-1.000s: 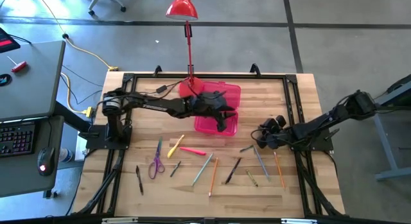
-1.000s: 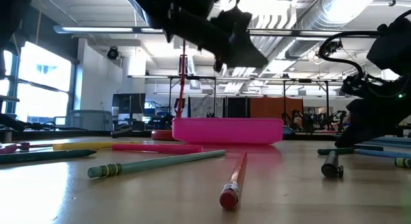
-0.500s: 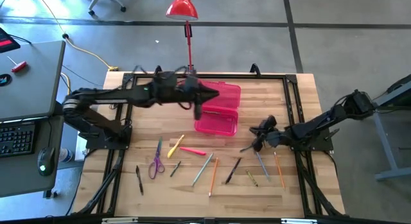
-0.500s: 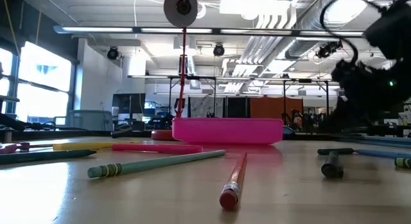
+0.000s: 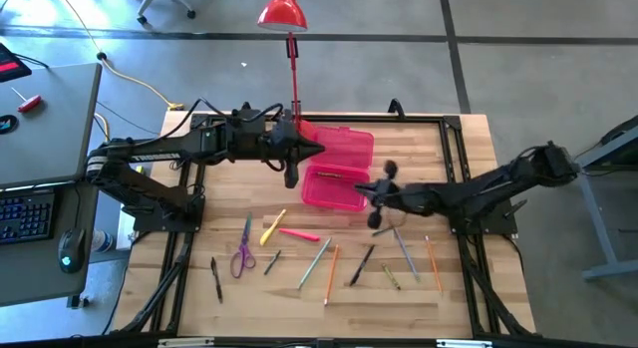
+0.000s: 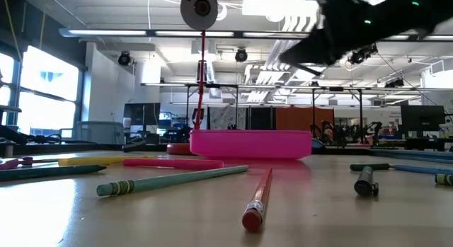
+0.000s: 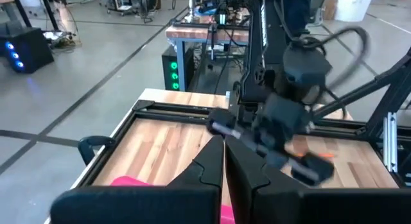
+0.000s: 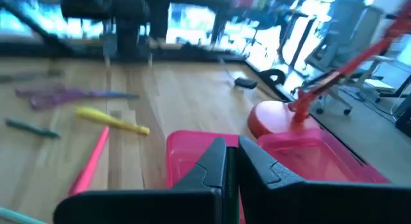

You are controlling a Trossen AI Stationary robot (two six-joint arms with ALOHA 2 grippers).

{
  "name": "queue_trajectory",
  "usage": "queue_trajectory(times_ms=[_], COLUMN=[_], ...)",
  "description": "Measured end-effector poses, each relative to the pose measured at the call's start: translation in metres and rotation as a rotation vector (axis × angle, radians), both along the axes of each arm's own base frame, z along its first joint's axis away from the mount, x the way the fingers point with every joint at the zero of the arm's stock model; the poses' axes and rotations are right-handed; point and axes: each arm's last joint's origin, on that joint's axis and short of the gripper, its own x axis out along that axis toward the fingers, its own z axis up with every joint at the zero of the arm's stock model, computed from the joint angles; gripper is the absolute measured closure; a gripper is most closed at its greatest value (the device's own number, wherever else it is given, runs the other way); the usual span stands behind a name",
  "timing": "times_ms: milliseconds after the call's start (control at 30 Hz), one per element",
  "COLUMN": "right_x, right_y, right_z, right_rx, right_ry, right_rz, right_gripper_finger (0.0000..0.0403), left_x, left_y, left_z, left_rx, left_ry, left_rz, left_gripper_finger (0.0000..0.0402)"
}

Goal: Pick & place school supplies into a supply box
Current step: Put the dark green crayon into the pink supply box

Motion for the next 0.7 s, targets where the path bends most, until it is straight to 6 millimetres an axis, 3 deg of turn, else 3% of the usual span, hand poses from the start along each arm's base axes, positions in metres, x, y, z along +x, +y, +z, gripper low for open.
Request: queue_trajectory(times_ms=[100, 167, 333, 500, 700], right_x=[0.033, 0.053, 0.089, 0.107, 0.114], right_y=[-0.005, -0.008, -0.014, -0.017, -0.019], right_z=[0.002, -0.007, -0.051, -0.087, -0.091], right_rx=[0.003, 0.01, 0.032, 0.074, 0.072], right_ry=[0.075, 0.124, 0.271, 0.354, 0.363], right_rz=[0.025, 0.039, 0.048, 0.061, 0.062], right_gripper_finger=[0.0396, 0.0395, 0.0395, 0.0387, 0.0365], left_x=[0.0, 0.0, -0.001, -0.003, -0.003], left_y=[0.0, 0.0, 0.0, -0.001, -0.001], left_z=[0.001, 0.001, -0.005, -0.011, -0.011], left_rx=[0.001, -0.003, -0.042, -0.065, -0.068], left_ry=[-0.011, -0.008, 0.049, 0.11, 0.113], left_rz=[-0.001, -0.004, 0.002, 0.006, 0.007], left_gripper_finger=[0.0357, 0.0358, 0.0359, 0.0362, 0.036])
